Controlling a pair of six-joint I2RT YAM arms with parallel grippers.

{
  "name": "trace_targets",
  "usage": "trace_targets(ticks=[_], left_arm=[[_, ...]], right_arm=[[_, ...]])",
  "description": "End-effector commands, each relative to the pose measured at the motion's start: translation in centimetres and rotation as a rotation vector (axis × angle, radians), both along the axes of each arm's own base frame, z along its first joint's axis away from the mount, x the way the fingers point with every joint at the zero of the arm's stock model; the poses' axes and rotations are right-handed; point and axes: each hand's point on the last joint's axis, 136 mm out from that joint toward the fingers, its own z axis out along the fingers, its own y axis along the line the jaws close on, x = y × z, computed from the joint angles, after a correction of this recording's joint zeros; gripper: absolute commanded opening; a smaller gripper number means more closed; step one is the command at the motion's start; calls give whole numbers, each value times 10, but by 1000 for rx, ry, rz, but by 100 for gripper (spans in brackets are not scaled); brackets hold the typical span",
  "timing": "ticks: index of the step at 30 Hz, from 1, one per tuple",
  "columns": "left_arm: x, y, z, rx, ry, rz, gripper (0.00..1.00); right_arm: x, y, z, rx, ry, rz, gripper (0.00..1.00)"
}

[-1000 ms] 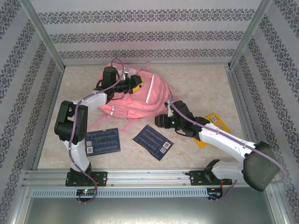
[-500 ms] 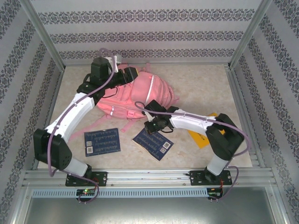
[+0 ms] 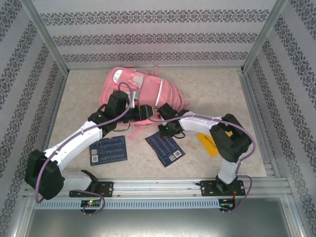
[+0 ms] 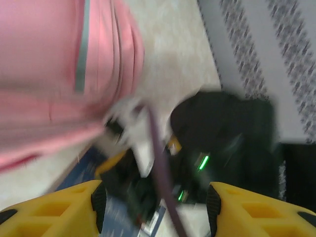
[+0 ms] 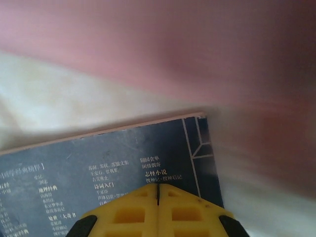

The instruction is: Pack the student bag

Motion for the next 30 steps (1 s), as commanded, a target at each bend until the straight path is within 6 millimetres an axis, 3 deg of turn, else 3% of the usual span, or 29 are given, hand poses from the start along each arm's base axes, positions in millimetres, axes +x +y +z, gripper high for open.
trace_targets(ticks=[1,6,10,13,16,21,30], left_arm=[[-26,-7,-27,28,51,-15,57],[-54,-18,-79,36,160,-38,56],[-69,-31,-110,99,198,-91,57],[-77,-46,-133,118,236,-140,57],[-78,-57,-148,121,259,-172,57],[-77,-62,-161,123,279,-182,57],[-79,-65,-183,133,308,-198,42]], right_arm=[[-5,-48,-7,-37,4,-218,0],[-29,-58,8,65,-17,-260,1],[-40,-71,26,139,-74,-291,38],[-45,-88,30,150,-95,-332,46],[-51,-90,25,203,-48,-338,47],[-62,-73,13,291,55,-280,47],[-72,-58,-2,338,134,-235,45]])
